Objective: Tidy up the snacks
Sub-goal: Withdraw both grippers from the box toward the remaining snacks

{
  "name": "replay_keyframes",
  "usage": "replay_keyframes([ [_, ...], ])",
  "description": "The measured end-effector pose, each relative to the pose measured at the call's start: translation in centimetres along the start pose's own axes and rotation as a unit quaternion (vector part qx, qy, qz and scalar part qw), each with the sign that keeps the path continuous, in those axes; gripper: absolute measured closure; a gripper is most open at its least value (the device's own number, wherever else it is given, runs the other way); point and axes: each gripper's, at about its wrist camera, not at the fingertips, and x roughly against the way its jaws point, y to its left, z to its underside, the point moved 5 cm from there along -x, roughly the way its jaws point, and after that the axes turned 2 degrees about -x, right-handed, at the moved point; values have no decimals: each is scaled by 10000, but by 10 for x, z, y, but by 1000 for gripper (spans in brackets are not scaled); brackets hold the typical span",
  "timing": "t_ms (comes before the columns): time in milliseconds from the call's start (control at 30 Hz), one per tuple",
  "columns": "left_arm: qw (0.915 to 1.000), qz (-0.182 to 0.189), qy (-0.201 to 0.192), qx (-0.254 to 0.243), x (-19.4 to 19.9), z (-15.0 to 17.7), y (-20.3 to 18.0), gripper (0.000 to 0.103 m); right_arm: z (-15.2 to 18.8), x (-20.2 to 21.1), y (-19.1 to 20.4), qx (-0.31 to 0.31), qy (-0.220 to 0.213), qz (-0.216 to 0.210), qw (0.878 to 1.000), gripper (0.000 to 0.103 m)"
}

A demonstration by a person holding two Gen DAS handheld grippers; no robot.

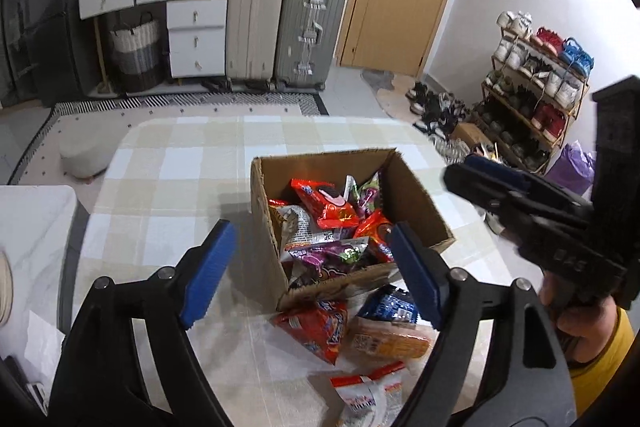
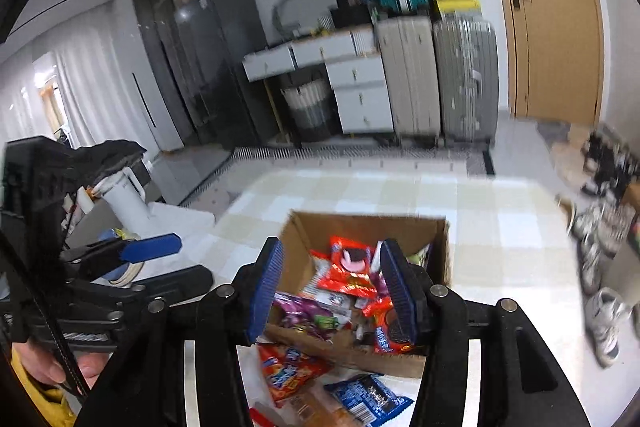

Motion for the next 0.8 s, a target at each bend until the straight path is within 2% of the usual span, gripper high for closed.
replay_keyframes([
  [167, 9992, -24, -402, 39, 55, 9, -6, 22, -3, 68, 32, 220, -596, -162, 9978, 51],
  [300, 9972, -116, -729, -80, 100, 21, -15, 20, 4, 111, 52, 242, -899, -266, 9953, 32],
  [400, 9945, -235, -996, -207, 135, 32, -22, 19, 13, 143, 70, 397, -1176, -288, 9919, 31],
  [467, 9929, -283, -1133, -217, 153, 41, -26, 14, 22, 165, 82, 471, -1362, -244, 9893, 24],
  [500, 9922, -291, -1188, -220, 161, 45, -26, 11, 26, 173, 86, 480, -1426, -253, 9883, 16],
  [567, 9900, -286, -1363, -210, 180, 57, -27, 1, 36, 189, 94, 485, -1584, -255, 9859, 14],
  [633, 9862, -465, -1581, -177, 200, 70, -26, 1, 48, 205, 105, 511, -1745, -255, 9830, 10],
  [700, 9842, -662, -1618, -271, 207, 77, -27, 1, 60, 215, 112, 560, -1875, -233, 9804, 7],
  [800, 9835, -753, -1612, -325, 217, 101, -28, 1, 80, 232, 119, 594, -2177, 90, 9742, 5],
])
